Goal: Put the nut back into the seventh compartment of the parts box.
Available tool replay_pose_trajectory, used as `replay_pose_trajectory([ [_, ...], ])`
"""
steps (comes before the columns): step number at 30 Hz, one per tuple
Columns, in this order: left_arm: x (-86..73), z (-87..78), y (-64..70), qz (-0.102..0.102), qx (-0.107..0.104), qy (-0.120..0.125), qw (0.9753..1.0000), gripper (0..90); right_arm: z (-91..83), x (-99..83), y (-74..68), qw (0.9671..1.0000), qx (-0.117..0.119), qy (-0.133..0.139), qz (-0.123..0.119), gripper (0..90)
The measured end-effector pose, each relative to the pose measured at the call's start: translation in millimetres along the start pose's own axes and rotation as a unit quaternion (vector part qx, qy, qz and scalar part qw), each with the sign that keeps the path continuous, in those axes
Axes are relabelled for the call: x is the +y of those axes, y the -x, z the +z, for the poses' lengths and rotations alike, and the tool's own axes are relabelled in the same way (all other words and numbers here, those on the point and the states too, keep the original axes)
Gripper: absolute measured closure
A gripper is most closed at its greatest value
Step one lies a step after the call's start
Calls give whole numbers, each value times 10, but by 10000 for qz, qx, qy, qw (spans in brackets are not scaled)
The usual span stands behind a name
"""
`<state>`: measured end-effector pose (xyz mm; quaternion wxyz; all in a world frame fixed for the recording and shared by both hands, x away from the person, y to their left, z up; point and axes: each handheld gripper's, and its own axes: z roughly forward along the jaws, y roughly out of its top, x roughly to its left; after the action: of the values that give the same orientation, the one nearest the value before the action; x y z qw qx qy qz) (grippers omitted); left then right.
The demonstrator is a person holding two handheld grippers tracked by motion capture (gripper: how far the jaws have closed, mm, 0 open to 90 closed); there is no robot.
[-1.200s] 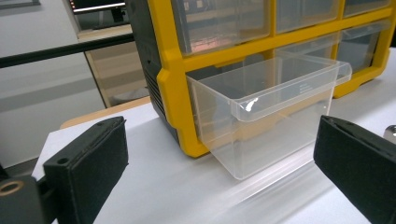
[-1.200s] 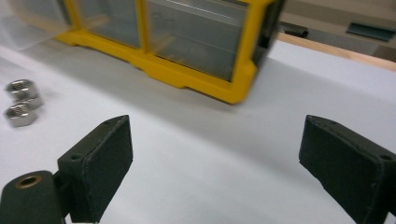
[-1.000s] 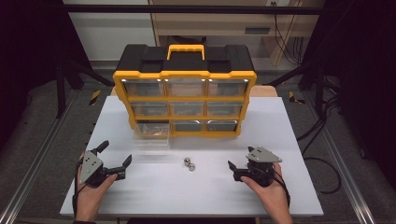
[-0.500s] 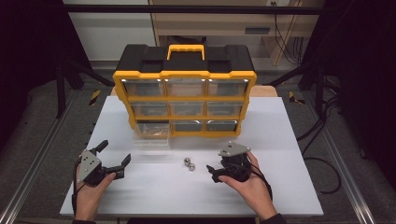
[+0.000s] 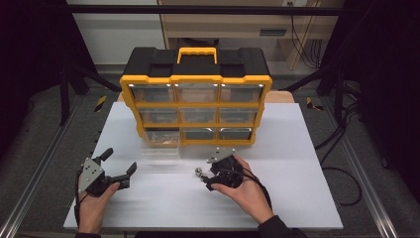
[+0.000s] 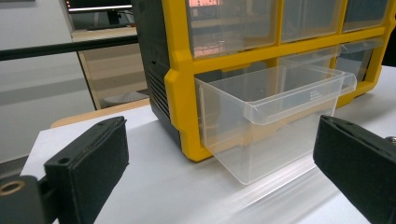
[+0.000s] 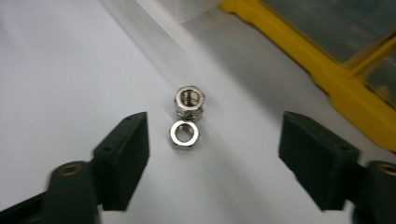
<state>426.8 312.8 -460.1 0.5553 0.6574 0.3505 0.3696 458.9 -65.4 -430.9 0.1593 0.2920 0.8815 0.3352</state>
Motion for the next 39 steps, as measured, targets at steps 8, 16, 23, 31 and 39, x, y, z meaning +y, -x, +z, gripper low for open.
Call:
replay_pose_trajectory([
  [8,1,12,-2,5,-36,15,10000,31,226,107,-41,9990,148,-206,378,394],
  [16,0,16,-6,17,-33,13,10000,31,363,155,-27,9966,286,-425,642,460],
  [23,7,9,-11,30,-1,38,10000,36,423,172,-26,9954,354,-505,730,532],
  [31,2,16,-10,20,-35,23,10000,35,487,195,-21,9950,420,-527,733,584],
  [39,0,24,-3,10,-80,10,10000,35,532,201,-37,9936,418,-667,807,652],
])
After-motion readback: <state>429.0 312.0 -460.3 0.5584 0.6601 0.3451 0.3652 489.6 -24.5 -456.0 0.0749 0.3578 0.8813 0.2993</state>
